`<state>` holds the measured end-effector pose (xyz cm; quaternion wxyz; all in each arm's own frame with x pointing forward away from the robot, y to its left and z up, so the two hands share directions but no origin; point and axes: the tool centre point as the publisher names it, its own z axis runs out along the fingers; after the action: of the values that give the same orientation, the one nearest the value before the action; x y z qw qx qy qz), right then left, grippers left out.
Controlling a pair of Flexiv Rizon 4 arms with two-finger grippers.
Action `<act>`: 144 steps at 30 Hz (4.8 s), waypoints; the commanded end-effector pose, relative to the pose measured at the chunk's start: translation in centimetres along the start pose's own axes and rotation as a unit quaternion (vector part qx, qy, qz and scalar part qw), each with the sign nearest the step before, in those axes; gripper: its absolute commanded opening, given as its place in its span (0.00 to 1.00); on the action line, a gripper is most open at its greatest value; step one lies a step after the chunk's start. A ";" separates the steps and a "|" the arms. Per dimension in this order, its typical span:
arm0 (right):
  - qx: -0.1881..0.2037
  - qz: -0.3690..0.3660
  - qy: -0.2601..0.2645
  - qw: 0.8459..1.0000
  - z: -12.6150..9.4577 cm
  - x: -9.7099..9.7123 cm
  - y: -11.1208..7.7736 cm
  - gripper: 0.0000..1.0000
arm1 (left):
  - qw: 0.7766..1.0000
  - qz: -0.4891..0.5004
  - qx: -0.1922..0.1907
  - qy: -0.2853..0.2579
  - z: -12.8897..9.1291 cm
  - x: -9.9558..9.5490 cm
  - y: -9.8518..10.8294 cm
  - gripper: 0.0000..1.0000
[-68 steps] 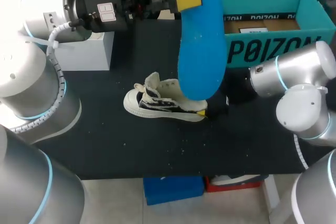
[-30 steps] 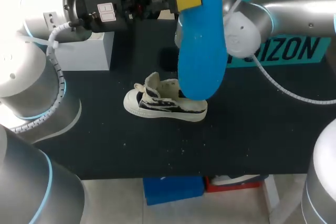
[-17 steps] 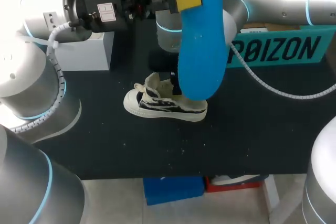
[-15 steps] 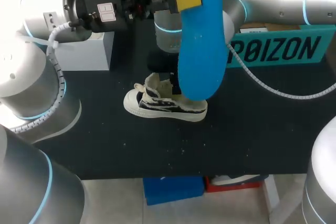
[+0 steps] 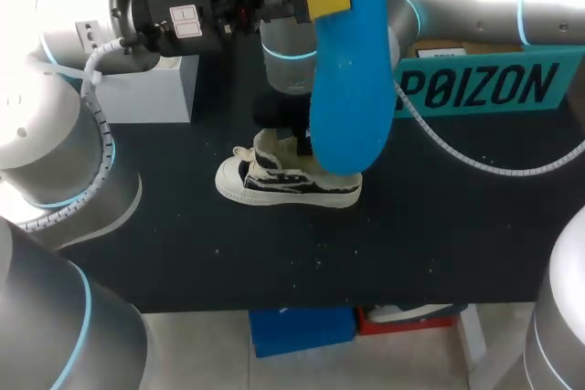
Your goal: Take the shoe out of the shoebox, open the shoe tongue, remove and reinsert the insole, then place the shoe into the shoebox
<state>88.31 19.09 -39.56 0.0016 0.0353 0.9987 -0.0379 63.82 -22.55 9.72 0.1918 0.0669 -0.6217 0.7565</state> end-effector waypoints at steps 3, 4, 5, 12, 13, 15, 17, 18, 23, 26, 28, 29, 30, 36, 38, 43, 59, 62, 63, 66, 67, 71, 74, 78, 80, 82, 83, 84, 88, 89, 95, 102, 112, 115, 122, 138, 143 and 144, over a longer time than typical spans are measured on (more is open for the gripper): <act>0.000 0.000 0.000 1.000 0.0 -0.1 0.0 0.00 | 1.000 0.001 0.001 -0.001 0.1 0.0 0.0 0.00; 0.000 0.000 0.000 1.000 0.0 -0.1 0.0 0.00 | 1.000 0.001 0.001 -0.001 0.1 0.0 0.0 0.00; 0.000 0.000 0.000 1.000 0.0 -0.1 0.0 0.00 | 1.000 0.001 0.001 -0.001 0.1 0.0 0.0 0.00; 0.025 0.154 0.013 0.988 -4.1 -0.6 -1.5 0.00 | 1.000 0.001 0.001 -0.001 0.1 0.0 0.0 0.00; 0.032 0.188 0.012 0.982 -4.4 -0.7 -1.9 0.00 | 1.000 0.001 0.001 -0.001 0.1 0.0 0.0 0.00; 0.035 0.239 0.023 0.970 -5.0 -0.8 -2.7 0.00 | 1.000 0.001 0.001 -0.001 0.1 0.0 0.0 0.00; 0.039 0.288 0.024 0.957 -5.5 -0.8 -3.4 0.00 | 1.000 0.001 0.001 -0.001 0.1 0.0 0.0 0.00; 0.039 0.313 0.025 0.949 -5.7 -0.9 -3.7 0.00 | 1.000 0.001 0.001 -0.001 0.1 0.0 0.0 0.00; 0.031 0.442 0.025 0.896 -6.8 -1.2 -4.8 0.00 | 1.000 0.001 0.001 -0.001 0.1 0.0 0.0 0.00; 0.021 0.525 0.028 0.850 -7.2 -1.5 -5.1 0.00 | 1.000 0.001 0.001 -0.001 0.1 0.0 0.0 0.00; 0.012 0.570 0.027 0.821 -7.5 -1.3 -4.9 0.00 | 1.000 0.001 0.001 -0.001 0.1 0.0 0.0 0.00; 0.009 0.585 0.023 0.810 -7.5 -1.2 -4.8 0.00 | 1.000 0.001 0.001 -0.001 0.1 0.0 0.0 0.00; 0.003 0.605 0.017 0.796 -7.6 -1.2 -4.7 0.00 | 1.000 0.001 0.001 -0.001 0.1 0.0 0.0 0.00; -0.007 0.652 0.002 0.759 -7.5 -0.8 -4.1 0.00 | 1.000 0.001 0.001 -0.001 0.1 0.0 0.0 0.00; -0.008 0.661 0.001 0.750 -7.3 -0.8 -4.0 0.00 | 1.000 0.001 0.001 -0.001 0.1 0.0 0.0 0.00; -0.011 0.675 -0.003 0.738 -6.2 -0.7 -3.5 0.00 | 1.000 0.001 0.001 -0.001 0.1 0.0 0.0 0.00; 0.001 0.644 0.010 0.765 -1.7 -1.0 -1.8 0.00 | 1.000 0.001 0.001 -0.001 0.1 0.0 0.0 0.00; 0.010 0.642 0.003 0.767 -0.9 -1.1 -1.9 0.00 | 1.000 0.001 0.001 -0.001 0.1 0.0 0.0 0.00; 0.015 0.646 0.003 0.763 -0.6 -1.2 -2.1 0.00 | 1.000 0.001 0.001 -0.001 0.1 0.0 0.0 0.00; 0.014 0.648 0.005 0.762 0.1 -1.3 -2.4 0.00 | 1.000 0.001 0.001 -0.001 0.1 0.0 0.0 0.00; 0.016 0.648 0.004 0.762 0.3 -1.2 -2.5 0.00 | 1.000 0.001 0.001 -0.001 0.1 0.0 0.0 0.00; 0.018 0.652 0.001 0.758 0.7 -1.2 -3.2 0.00 | 1.000 0.001 0.001 -0.001 0.1 0.0 0.0 0.00; 0.019 0.655 0.000 0.755 0.8 -1.3 -3.9 0.02 | 1.000 0.001 0.001 -0.001 0.1 0.0 0.0 0.00; 0.007 0.663 -0.001 0.748 -0.1 -1.1 -4.5 1.00 | 1.000 0.001 0.001 -0.001 0.1 0.0 0.0 0.00; 0.003 0.662 0.000 0.750 -0.8 -1.0 -4.6 1.00 | 1.000 0.001 0.001 -0.001 0.1 0.0 0.0 0.00; -0.007 0.664 0.008 0.747 -1.8 -0.7 -4.8 1.00 | 1.000 0.001 0.001 -0.001 0.1 0.0 0.0 0.00; -0.010 0.666 0.011 0.746 -2.1 -0.6 -4.9 1.00 | 1.000 0.001 0.001 -0.001 0.1 0.0 0.0 0.00; -0.027 0.669 0.024 0.742 -2.7 -0.5 -5.0 1.00 | 1.000 0.001 0.001 -0.001 0.1 0.0 0.0 0.00; -0.103 0.664 0.077 0.737 -4.9 -0.2 -5.1 1.00 | 1.000 0.001 0.001 -0.001 0.1 0.0 0.0 0.00; -0.119 0.662 0.091 0.734 -5.4 -0.1 -5.1 1.00 | 1.000 0.001 0.001 -0.001 0.1 0.0 0.0 0.00; -0.217 0.655 0.162 0.706 -8.9 0.2 -5.3 1.00 | 1.000 0.001 0.001 -0.001 0.1 0.0 0.0 0.00; -0.217 0.655 0.162 0.706 -8.9 0.2 -5.3 1.00 | 1.000 0.001 0.001 -0.001 0.1 0.0 0.0 0.00; -0.229 0.656 0.174 0.698 -8.9 0.4 -5.6 1.00 | 1.000 0.001 0.001 -0.001 0.1 0.0 0.0 0.00; -0.272 0.648 0.213 0.678 -9.5 0.4 -6.1 1.00 | 1.000 0.001 0.001 -0.001 0.1 0.0 0.0 0.00; -0.345 0.613 0.306 0.642 -11.1 0.1 -5.4 1.00 | 1.000 0.001 0.001 -0.001 0.1 0.0 0.0 0.00; -0.454 0.573 0.400 0.552 -12.2 -0.3 -5.4 1.00 | 1.000 0.001 0.001 -0.001 0.1 0.0 0.0 0.00; -0.477 0.558 0.425 0.531 -12.3 -0.3 -5.4 1.00 | 1.000 0.001 0.001 -0.001 0.1 0.0 0.0 0.00; -0.478 0.557 0.427 0.529 -12.3 -0.3 -5.4 1.00 | 1.000 0.001 0.001 -0.001 0.1 0.0 0.0 0.00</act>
<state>88.49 14.74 -26.45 -0.3369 0.6320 0.5626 0.4129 63.81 -22.55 9.72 0.1918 0.0669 -0.6217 0.7565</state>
